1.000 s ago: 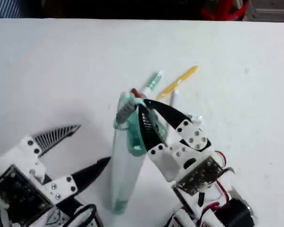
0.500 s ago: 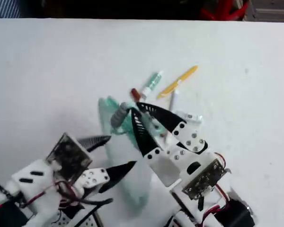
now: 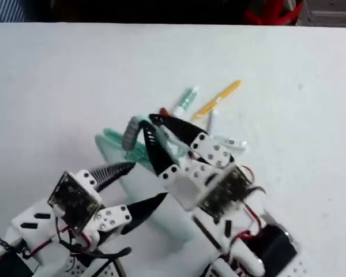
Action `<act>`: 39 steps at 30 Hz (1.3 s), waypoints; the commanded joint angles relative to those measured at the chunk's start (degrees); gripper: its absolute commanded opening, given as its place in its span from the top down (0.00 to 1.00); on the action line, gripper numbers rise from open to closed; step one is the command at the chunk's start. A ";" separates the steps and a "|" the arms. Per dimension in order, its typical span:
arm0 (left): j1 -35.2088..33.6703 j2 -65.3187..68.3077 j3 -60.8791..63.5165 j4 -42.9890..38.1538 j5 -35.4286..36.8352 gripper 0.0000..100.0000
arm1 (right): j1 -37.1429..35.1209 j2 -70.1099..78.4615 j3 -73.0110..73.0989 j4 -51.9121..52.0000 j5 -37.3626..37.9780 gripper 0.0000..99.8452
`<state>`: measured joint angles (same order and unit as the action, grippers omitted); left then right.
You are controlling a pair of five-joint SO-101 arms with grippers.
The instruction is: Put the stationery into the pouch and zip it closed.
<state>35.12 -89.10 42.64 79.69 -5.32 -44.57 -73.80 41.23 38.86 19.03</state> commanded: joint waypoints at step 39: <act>-19.74 -15.60 -7.03 10.90 -10.55 0.73 | -8.48 26.86 -40.09 12.97 -1.58 0.98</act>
<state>18.33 -104.66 34.02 89.54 -14.90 -52.66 -47.43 3.34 52.57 17.89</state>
